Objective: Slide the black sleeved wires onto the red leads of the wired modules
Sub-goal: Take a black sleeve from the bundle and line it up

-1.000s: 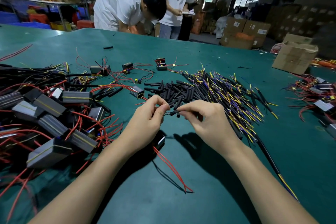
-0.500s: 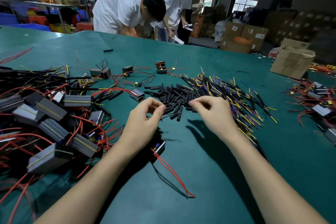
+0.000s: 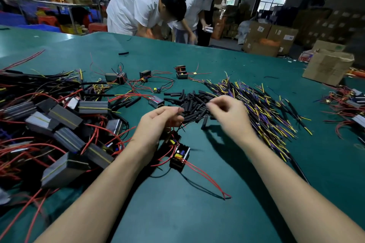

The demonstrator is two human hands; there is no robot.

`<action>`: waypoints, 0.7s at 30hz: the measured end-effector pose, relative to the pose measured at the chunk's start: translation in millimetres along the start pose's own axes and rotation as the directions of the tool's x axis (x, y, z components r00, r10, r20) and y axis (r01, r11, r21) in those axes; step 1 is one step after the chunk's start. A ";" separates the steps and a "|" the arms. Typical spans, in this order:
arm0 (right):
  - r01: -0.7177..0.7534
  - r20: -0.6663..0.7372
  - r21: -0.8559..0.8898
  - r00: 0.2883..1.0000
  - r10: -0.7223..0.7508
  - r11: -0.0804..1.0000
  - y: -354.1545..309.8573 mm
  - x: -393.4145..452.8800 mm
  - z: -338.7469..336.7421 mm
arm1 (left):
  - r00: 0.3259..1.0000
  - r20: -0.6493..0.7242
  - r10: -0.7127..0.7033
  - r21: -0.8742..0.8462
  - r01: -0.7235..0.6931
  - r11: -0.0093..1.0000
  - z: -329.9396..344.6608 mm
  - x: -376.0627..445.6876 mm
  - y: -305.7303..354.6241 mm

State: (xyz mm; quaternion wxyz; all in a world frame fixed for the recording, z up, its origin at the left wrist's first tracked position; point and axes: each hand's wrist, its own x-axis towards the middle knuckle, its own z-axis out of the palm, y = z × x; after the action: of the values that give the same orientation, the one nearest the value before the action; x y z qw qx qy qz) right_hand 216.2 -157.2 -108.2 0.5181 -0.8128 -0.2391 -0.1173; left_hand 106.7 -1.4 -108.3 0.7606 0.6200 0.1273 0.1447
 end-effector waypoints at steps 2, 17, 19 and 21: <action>-0.153 -0.093 0.368 0.975 0.201 0.917 -10.1 -2.9 -11.8 | 1.000 0.026 -0.007 -0.012 0.007 1.000 -0.4 0.2 -0.5; -0.240 0.051 0.584 0.964 0.260 0.775 -52.3 -34.9 5.7 | 0.995 0.003 0.102 0.035 -0.102 0.994 2.6 -5.4 -2.8; -0.250 0.070 0.586 0.963 0.259 0.770 -51.3 -35.4 5.9 | 0.994 -0.003 0.111 0.064 -0.111 0.992 3.3 -5.5 -2.6; -0.261 0.081 0.594 0.961 0.266 0.761 -51.6 -35.8 5.8 | 0.993 -0.011 0.120 0.080 -0.119 0.990 4.2 -6.1 -2.0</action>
State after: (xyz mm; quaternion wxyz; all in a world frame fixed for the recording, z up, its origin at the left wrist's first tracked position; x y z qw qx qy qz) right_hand 158.8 -143.6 -85.9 0.7604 -0.6321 -0.1452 0.0347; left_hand 102.8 -7.8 -109.3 0.7243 0.6550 0.1017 0.1897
